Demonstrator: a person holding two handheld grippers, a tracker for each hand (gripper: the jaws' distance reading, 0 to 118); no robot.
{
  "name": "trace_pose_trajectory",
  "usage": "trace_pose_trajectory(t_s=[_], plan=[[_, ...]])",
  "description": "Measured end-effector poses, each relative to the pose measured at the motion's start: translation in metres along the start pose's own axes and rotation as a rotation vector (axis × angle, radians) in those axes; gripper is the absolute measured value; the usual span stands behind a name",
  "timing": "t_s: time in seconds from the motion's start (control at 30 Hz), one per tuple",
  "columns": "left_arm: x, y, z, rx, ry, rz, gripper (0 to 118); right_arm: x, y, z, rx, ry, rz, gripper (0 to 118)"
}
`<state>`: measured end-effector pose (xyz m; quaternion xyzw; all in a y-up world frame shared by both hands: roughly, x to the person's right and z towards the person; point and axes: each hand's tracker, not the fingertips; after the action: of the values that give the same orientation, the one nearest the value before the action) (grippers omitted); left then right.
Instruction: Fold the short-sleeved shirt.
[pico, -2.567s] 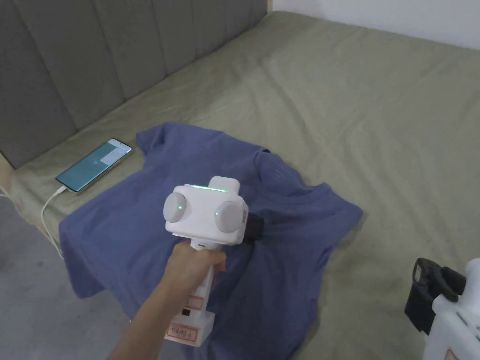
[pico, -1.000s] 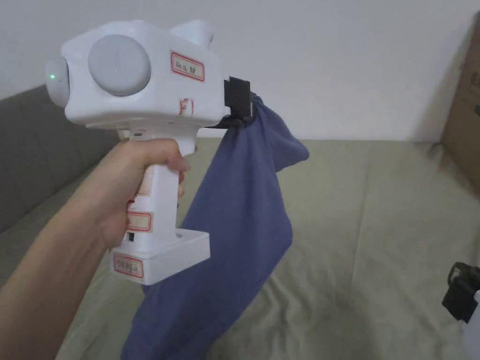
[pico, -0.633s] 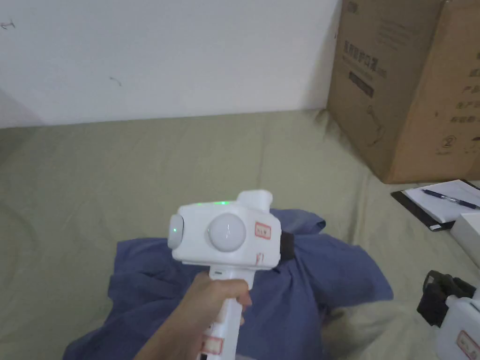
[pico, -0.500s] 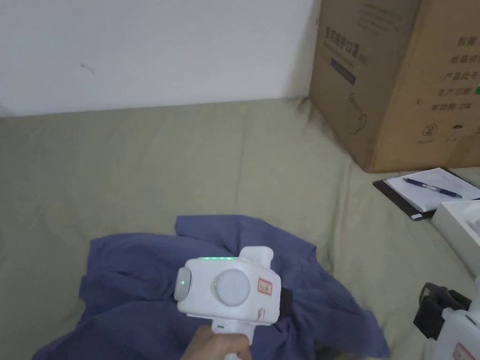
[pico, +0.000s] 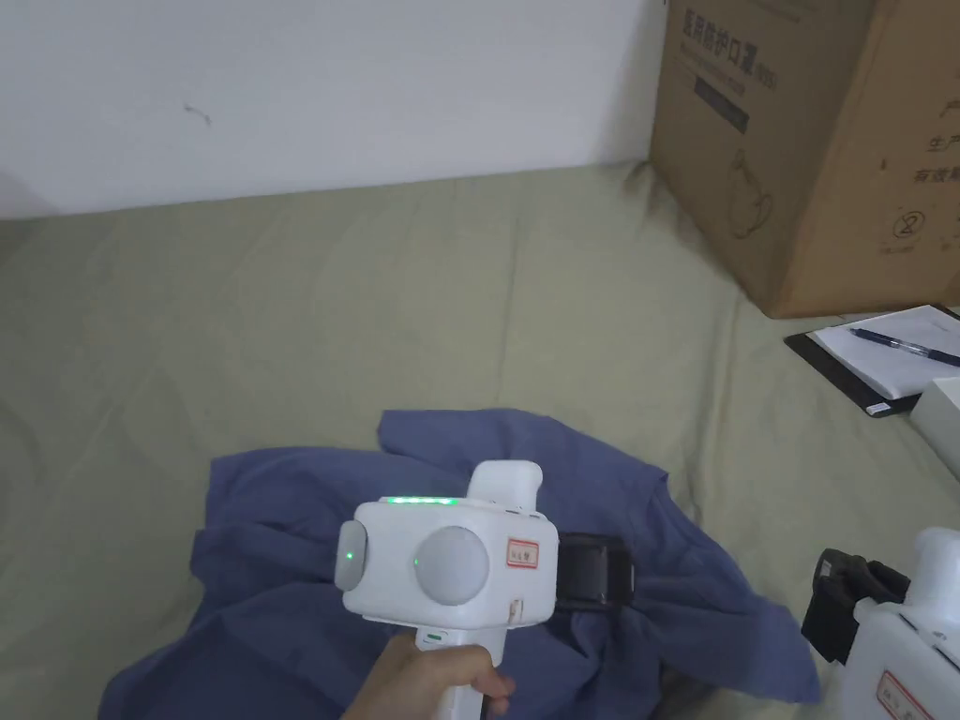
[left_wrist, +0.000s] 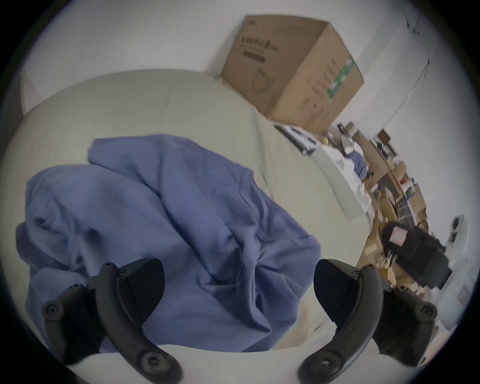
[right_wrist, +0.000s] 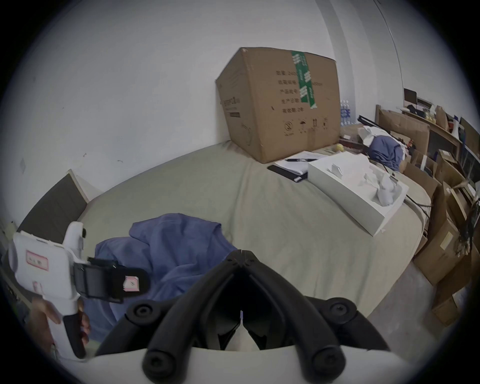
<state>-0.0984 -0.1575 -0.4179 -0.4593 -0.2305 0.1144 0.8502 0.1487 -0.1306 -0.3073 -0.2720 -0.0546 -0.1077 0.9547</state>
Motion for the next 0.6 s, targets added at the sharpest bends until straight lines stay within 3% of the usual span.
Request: trace_pose_trajectory(t_s=[0.2,0.27,0.3,0.33,0.37,0.47,0.6], plan=[[-0.038,0.003,0.080,0.061,0.104,-0.002,114,-0.028,0.005,0.012,0.027,0.089,-0.001,0],[-0.054,-0.004,0.107,0.106,0.193,-0.052,94,-0.039,0.005,0.015,0.029,0.106,0.029,0],[-0.062,-0.008,0.120,0.125,0.259,-0.066,72,-0.045,0.005,0.016,0.031,0.117,0.044,0],[-0.069,-0.011,0.130,0.135,0.309,-0.066,41,-0.051,0.005,0.017,0.029,0.125,0.051,0],[-0.080,-0.017,0.140,0.132,0.341,-0.058,25,-0.056,0.005,0.018,0.027,0.136,0.055,0],[-0.113,-0.024,0.162,0.127,0.343,-0.002,0,-0.072,0.006,0.017,0.019,0.189,0.063,0],[-0.155,-0.022,0.173,0.122,0.380,0.050,0,-0.095,0.005,0.008,0.001,0.218,0.112,0]])
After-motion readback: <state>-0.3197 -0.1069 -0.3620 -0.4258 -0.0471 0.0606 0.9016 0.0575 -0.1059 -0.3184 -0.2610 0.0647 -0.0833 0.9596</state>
